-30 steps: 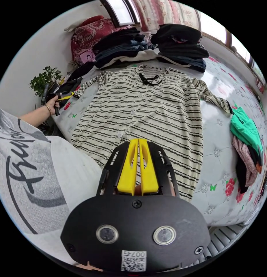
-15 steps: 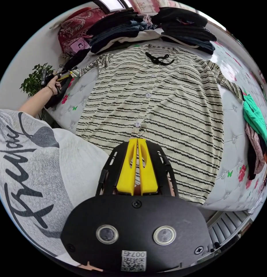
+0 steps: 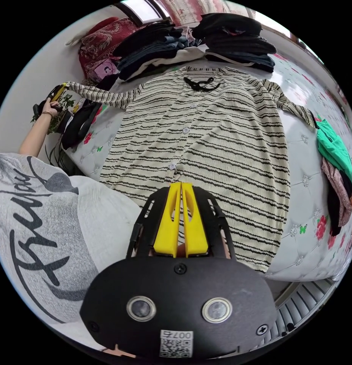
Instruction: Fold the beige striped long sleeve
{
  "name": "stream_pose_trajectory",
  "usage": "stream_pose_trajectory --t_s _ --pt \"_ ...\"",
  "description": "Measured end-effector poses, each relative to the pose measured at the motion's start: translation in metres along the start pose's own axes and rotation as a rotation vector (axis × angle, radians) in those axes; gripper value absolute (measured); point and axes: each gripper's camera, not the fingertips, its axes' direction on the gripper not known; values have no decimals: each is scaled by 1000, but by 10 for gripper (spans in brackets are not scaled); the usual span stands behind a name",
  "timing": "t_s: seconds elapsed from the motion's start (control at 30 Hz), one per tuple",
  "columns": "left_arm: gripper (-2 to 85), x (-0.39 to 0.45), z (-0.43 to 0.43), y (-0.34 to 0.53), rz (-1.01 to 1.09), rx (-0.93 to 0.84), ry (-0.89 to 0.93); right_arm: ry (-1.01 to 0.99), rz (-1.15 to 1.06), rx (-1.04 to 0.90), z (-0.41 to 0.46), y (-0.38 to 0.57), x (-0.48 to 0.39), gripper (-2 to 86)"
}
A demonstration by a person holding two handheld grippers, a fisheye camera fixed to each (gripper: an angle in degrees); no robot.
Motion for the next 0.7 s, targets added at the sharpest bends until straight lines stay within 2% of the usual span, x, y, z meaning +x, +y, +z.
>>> stream_pose_trajectory --t_s 0.07,0.17,0.23,0.3,0.4,0.5,0.6,0.7 --pt "-9 53 26 5 104 -47 73 4 1 28 -8 3 5 -2" --pt "-5 166 67 31 290 -110 286 4 31 74 -18 7 14 -2" --pt "1 236 90 69 371 -139 447 -2 58 93 -21 9 21 -2" --pt "43 313 124 142 473 -255 575 -9 94 99 -21 10 28 -2" --pt "95 355 169 241 563 -500 516 -41 159 128 -24 12 39 -1" --pt "95 338 195 312 583 -678 393 -50 198 159 -29 16 49 0" --pt "91 303 210 345 595 -820 225 -17 201 156 -29 14 58 6" --pt "89 273 222 350 615 -882 55 7 176 139 -26 -1 65 13"
